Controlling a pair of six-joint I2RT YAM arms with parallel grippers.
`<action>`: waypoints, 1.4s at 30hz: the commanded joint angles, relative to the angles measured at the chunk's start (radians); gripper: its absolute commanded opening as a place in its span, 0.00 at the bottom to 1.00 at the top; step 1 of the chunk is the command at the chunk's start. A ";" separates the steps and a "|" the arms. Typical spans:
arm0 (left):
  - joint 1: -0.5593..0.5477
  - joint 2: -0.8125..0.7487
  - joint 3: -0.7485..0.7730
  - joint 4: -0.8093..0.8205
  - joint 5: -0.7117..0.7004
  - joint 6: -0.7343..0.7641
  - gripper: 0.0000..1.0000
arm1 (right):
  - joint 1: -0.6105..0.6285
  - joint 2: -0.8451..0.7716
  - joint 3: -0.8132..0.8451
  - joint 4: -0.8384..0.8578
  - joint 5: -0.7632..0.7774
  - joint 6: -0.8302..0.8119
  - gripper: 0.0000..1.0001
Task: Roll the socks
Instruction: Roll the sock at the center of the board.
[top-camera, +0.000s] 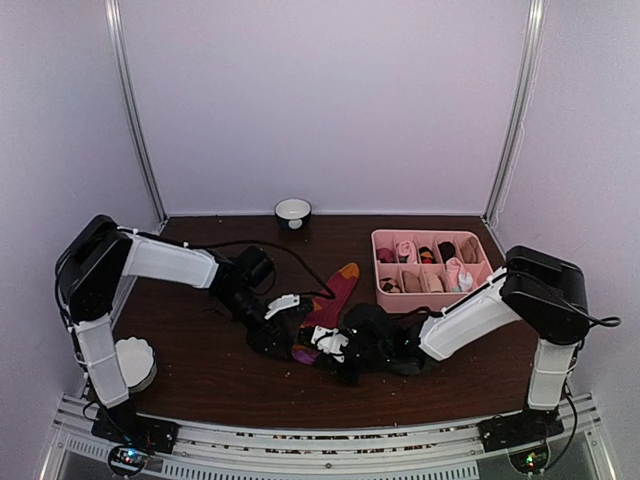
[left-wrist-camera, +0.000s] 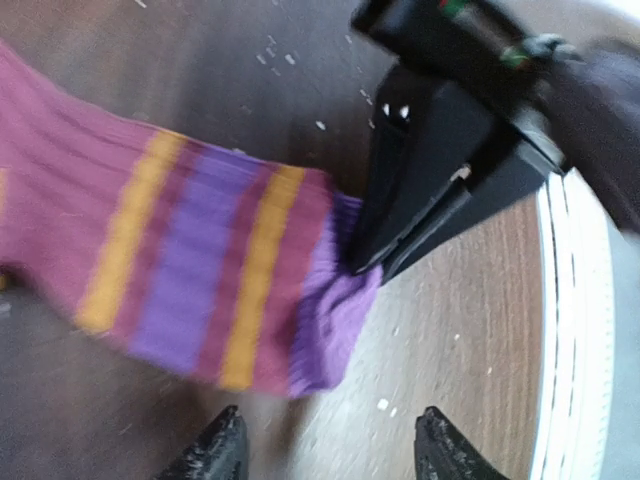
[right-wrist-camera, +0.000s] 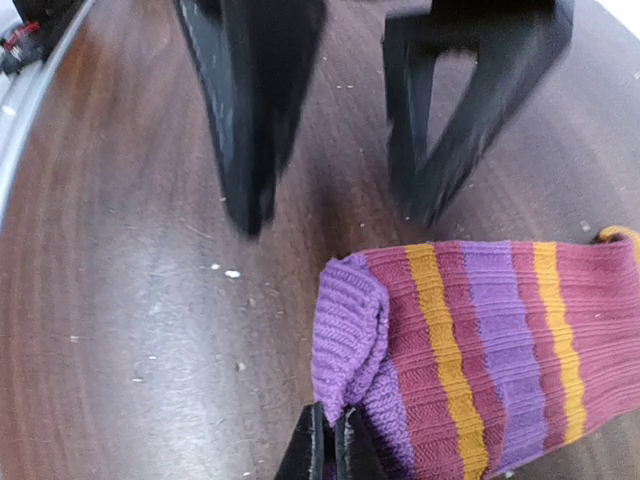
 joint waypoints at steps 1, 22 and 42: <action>0.016 -0.143 -0.080 0.098 -0.079 0.070 0.59 | -0.033 0.053 -0.051 -0.068 -0.271 0.214 0.00; -0.231 -0.154 -0.167 0.258 -0.387 0.316 0.37 | -0.139 0.170 0.064 -0.232 -0.487 0.411 0.00; -0.260 -0.161 -0.202 0.267 -0.393 0.271 0.41 | -0.153 0.193 0.096 -0.278 -0.487 0.426 0.00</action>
